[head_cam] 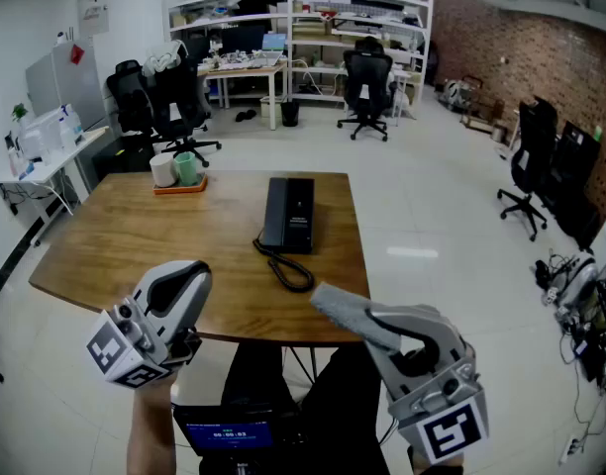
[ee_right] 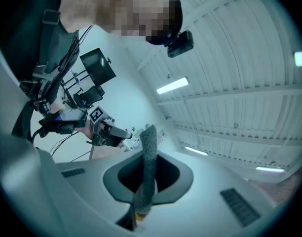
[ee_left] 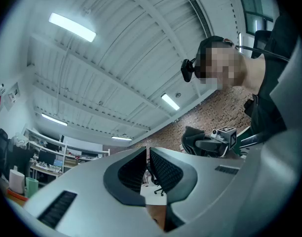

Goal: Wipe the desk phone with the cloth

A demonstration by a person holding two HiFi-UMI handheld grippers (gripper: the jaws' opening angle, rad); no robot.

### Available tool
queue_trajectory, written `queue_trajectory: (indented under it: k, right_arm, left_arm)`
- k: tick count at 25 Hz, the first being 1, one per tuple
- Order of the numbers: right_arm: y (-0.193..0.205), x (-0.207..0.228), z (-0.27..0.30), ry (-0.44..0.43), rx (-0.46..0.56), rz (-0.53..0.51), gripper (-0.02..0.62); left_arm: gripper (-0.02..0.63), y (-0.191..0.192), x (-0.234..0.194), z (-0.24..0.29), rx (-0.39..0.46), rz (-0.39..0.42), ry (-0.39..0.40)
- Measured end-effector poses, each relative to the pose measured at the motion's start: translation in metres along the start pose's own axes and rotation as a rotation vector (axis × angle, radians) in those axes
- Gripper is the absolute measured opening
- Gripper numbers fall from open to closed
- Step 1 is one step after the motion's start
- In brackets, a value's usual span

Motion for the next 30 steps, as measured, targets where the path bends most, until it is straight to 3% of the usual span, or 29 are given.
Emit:
queue_trajectory:
  k: [7,12,17,21,26,30]
  right_arm:
    - [0.044,-0.009,0.030,-0.027,-0.033,0.125,0.025]
    - [0.075,0.001,0.077,-0.114,-0.102,0.112,0.025]
    - [0.133,0.035,0.143,-0.136,-0.320,0.176,0.025]
    - [0.190,0.044,0.215,-0.238,-0.452,0.132,0.025]
    - [0.262,0.038,0.284,-0.299,-0.609,0.102,0.025]
    - [0.309,0.039,0.343,-0.283,-0.691,0.087,0.025]
  left_arm:
    - [0.008,0.024,-0.048,0.007,-0.069,0.018,-0.004]
    - [0.008,0.047,-0.104,0.021,-0.099,0.026,-0.025]
    - [0.008,0.090,-0.184,0.045,-0.146,-0.047,-0.079]
    - [0.008,0.135,-0.242,0.067,-0.222,-0.085,-0.136]
    - [0.008,0.181,-0.274,0.073,-0.267,-0.127,-0.156]
    - [0.008,0.198,-0.292,0.064,-0.269,-0.134,-0.169]
Point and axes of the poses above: the fingertips, and each gripper's own axes: z forward along the fingers, x to its right, y out of its underside, the point moved 4 cm from there along -z, backward along the fingers, and after that the axes turned 2 degrees about -y, right-handed, at the moved point
